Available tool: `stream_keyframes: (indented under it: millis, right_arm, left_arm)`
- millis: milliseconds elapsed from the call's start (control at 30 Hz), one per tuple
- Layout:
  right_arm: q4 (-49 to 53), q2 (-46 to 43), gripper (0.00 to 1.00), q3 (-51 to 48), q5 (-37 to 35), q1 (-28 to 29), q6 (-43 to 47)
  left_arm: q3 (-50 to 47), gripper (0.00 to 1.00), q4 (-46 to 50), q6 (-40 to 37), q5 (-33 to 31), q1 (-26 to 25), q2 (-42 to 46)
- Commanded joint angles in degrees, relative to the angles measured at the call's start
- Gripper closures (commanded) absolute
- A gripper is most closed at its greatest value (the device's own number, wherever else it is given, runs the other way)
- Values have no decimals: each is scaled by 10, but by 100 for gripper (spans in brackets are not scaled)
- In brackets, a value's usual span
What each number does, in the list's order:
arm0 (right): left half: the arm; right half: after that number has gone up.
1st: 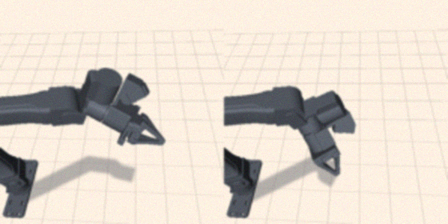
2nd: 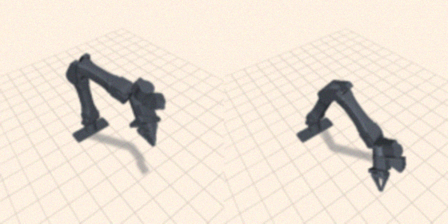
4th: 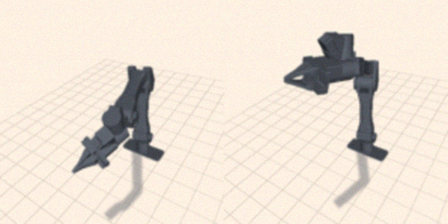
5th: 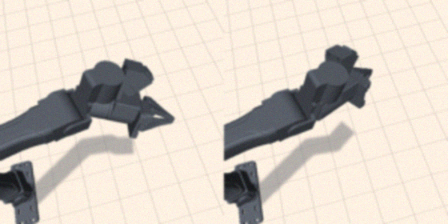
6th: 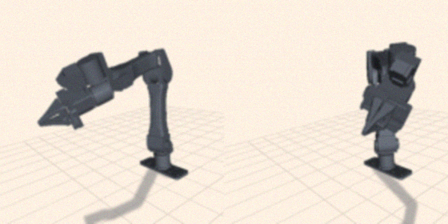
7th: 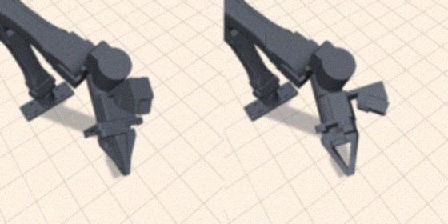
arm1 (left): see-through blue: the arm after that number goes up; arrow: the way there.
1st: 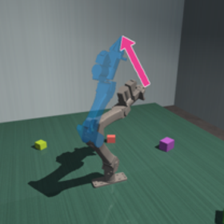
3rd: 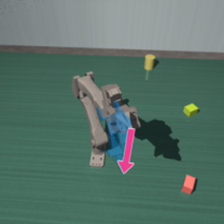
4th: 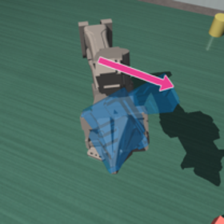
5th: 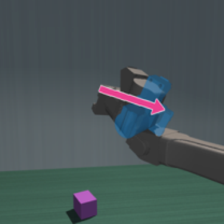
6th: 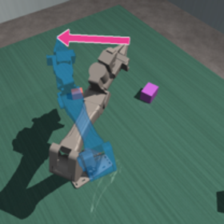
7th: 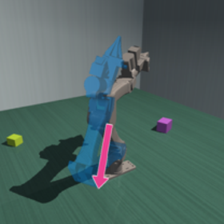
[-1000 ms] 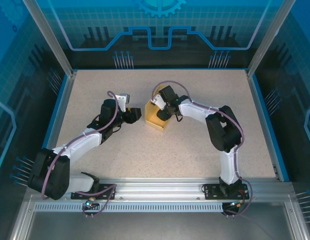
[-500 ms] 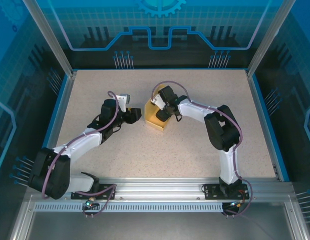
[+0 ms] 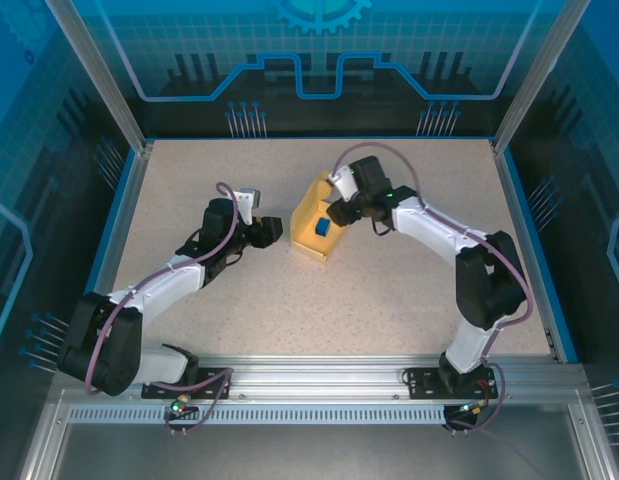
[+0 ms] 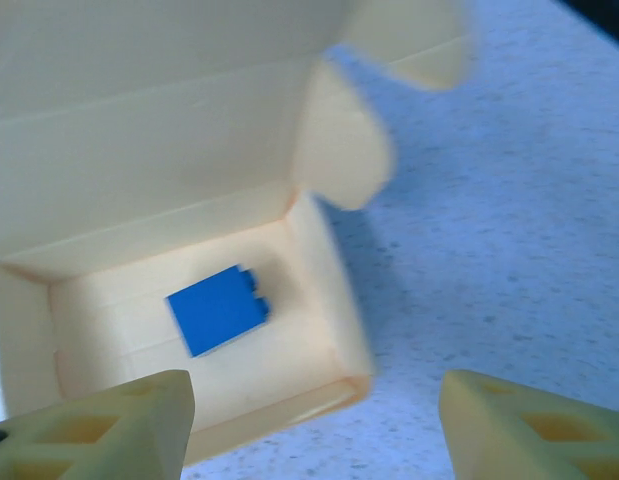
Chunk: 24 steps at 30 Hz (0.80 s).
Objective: Fold the paper box
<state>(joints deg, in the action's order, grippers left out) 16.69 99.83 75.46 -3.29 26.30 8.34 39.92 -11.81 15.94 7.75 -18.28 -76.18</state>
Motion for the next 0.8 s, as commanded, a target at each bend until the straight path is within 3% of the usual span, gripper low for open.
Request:
stream_keyframes:
  millis: [0,200,500,767]
  right_arm:
    - [-20,-3,33,-13,30,-26,-48]
    - [32,61,32,45,-8,-56,-112]
    - [78,183,33,146,83,-89,-169]
    - [71,207,34,144,127,-81,-172]
  left_arm:
    - [2,40,0,-9,1,-2,-6]
    - [0,39,1,-8,0,-3,-7]
    - [4,39,8,-11,-2,-2,-12]
    - [7,39,12,-14,-2,3,-13]
